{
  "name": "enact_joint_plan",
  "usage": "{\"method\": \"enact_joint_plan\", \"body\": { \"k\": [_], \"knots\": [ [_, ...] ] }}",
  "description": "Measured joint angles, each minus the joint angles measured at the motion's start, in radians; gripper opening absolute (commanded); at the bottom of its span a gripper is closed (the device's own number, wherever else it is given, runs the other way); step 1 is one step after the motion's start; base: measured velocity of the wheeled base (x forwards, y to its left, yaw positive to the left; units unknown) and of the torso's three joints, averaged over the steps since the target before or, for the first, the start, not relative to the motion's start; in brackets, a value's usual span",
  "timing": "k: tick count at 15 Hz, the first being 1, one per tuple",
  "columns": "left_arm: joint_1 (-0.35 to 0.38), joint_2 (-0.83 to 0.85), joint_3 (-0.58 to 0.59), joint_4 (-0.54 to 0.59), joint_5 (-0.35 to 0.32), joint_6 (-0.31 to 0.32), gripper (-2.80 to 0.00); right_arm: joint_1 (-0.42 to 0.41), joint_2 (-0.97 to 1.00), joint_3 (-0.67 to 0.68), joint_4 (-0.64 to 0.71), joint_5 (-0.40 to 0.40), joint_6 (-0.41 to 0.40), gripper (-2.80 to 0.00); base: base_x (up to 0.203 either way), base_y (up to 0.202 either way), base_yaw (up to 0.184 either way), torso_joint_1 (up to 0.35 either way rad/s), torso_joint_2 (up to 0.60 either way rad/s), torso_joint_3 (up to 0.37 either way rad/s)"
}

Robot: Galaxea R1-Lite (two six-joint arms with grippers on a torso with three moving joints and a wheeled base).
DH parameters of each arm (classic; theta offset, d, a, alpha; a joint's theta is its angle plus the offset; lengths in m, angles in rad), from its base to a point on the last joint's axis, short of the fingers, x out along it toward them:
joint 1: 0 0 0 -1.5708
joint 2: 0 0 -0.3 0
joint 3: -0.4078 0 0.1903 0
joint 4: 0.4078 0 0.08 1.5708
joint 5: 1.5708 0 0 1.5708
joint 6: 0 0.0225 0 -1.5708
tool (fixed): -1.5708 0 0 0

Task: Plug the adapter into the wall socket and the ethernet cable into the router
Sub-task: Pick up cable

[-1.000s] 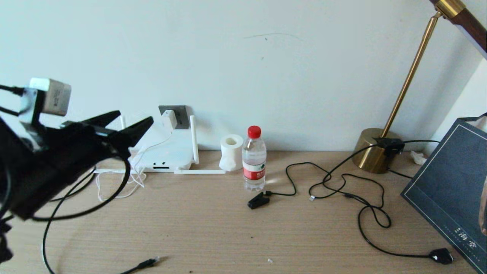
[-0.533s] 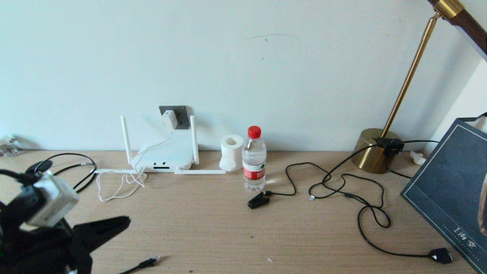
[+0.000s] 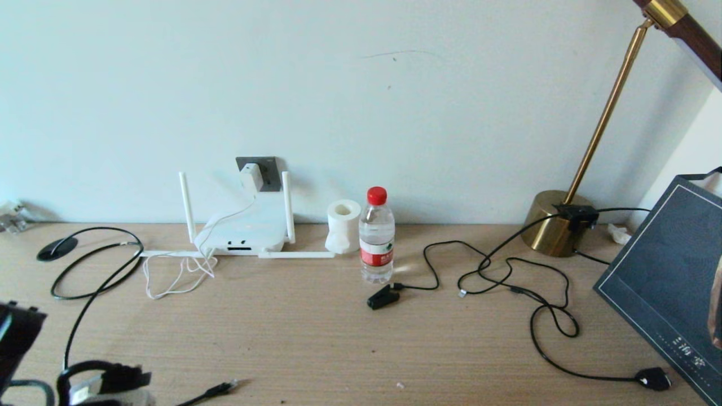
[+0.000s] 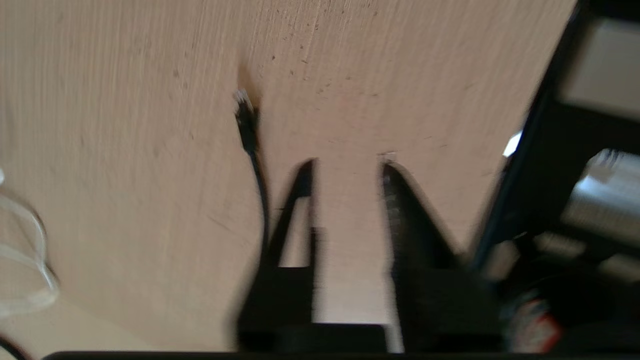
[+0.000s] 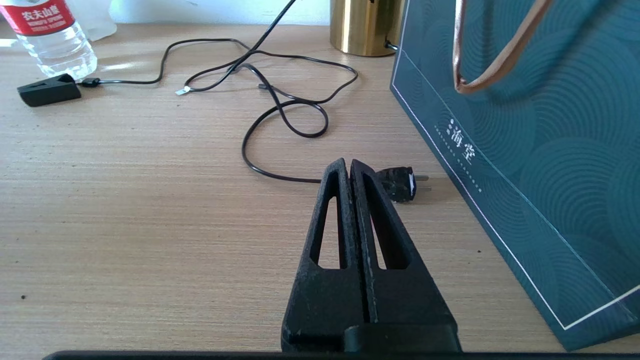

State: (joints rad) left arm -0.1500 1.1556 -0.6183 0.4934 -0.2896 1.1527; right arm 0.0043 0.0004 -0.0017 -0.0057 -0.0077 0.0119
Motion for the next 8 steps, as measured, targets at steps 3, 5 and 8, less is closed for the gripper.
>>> {"method": "enact_joint_plan", "body": {
  "k": [3,5,8],
  "knots": [
    [0.004,0.129,-0.054,-0.01,0.001,0.053,0.0,0.0,0.0,0.0,0.0,0.0,0.0,-2.8,0.0,0.0,0.0,0.0,0.0,0.0],
    [0.006,0.211,-0.098,-0.014,0.002,0.059,0.0,0.0,0.0,0.0,0.0,0.0,0.0,-2.8,0.0,0.0,0.0,0.0,0.0,0.0],
    [0.024,0.318,-0.155,-0.013,0.003,0.075,0.0,0.0,0.0,0.0,0.0,0.0,0.0,-2.8,0.0,0.0,0.0,0.0,0.0,0.0]
  ]
}}
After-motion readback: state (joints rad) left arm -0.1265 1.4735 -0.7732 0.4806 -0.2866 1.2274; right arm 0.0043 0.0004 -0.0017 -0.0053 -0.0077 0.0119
